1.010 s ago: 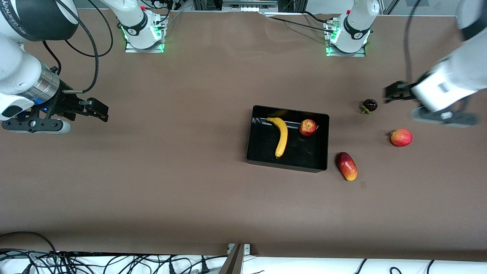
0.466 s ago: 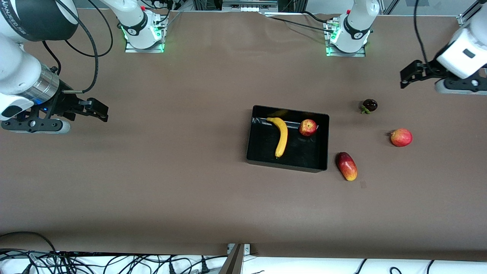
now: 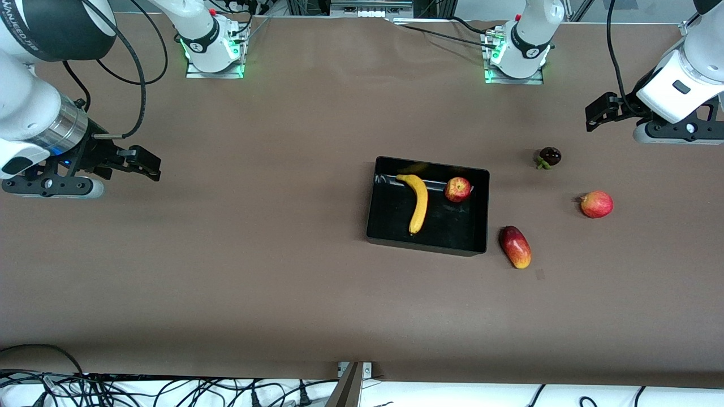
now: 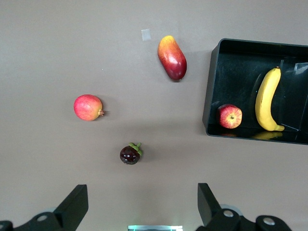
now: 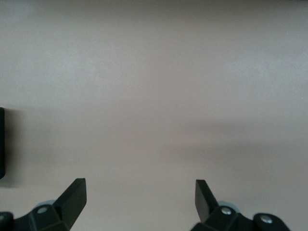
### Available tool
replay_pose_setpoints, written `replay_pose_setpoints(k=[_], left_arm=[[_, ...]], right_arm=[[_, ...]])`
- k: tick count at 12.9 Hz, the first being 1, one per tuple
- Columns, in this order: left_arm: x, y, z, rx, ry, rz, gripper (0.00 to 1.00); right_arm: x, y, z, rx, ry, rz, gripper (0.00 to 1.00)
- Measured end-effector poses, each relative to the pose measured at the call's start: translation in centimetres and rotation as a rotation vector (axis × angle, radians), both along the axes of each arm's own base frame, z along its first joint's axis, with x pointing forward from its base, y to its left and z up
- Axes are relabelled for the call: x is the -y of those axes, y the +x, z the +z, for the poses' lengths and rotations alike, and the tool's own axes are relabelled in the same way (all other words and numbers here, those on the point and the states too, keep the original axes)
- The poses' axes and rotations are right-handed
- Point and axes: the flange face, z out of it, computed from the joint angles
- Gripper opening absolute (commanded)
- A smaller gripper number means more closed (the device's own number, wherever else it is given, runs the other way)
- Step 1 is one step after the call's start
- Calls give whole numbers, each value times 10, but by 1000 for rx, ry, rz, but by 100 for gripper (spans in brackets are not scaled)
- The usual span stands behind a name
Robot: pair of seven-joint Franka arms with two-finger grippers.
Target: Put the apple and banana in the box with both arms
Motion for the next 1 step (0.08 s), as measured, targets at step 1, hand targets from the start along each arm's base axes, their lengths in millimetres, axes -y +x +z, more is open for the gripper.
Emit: replay_pose_setpoints(k=[1], left_arm=[[0,0,0,-1,0,0,100]], right_arm=[[0,0,0,0,0,0,100]])
